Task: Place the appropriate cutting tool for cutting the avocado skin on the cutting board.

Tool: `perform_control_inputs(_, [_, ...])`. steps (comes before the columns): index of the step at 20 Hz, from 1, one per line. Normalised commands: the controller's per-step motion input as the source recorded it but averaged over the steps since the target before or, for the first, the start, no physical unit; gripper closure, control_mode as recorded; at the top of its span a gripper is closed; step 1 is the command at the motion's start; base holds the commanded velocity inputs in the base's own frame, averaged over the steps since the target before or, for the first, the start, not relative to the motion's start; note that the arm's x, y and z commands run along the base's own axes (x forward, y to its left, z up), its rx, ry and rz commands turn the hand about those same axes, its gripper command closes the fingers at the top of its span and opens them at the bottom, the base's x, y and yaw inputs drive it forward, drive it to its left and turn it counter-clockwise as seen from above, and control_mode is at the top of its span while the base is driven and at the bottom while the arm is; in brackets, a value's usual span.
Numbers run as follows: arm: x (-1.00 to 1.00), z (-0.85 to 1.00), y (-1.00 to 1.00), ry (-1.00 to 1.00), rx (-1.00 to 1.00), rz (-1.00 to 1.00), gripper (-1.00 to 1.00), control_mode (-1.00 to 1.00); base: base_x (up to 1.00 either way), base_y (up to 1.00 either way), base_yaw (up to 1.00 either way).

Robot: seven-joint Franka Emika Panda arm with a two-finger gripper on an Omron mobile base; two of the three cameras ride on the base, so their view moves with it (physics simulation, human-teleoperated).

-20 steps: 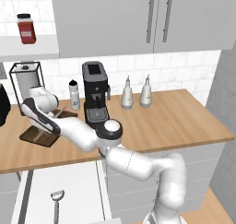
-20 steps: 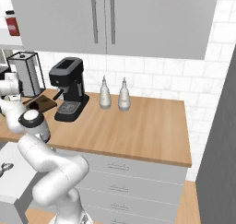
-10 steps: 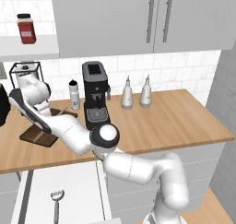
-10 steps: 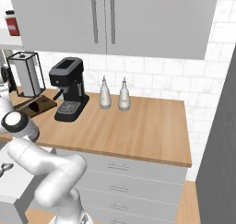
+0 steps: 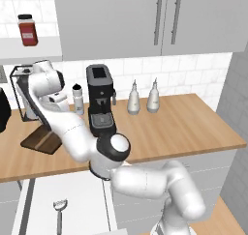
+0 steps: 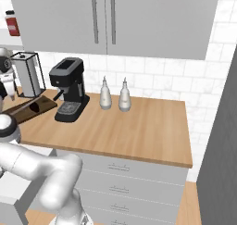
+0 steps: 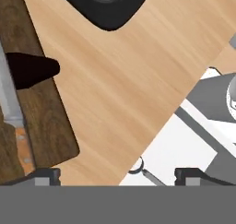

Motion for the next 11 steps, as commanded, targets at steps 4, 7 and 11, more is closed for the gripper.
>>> perform_control_inputs(4, [-0.76,0.22,-1.0,-0.1,0.24,0.0,-1.0,-1.0,0.0,0.0,0.0])
perform_control_inputs(7, [-0.84,0.23,-1.0,-0.11,0.26,0.0,-1.0,-1.0,0.0,0.0,0.0])
perform_control_inputs(11, [-0.74,0.14,-1.0,-0.08,0.29,0.0,-1.0,-1.0,0.0,0.0,0.0])
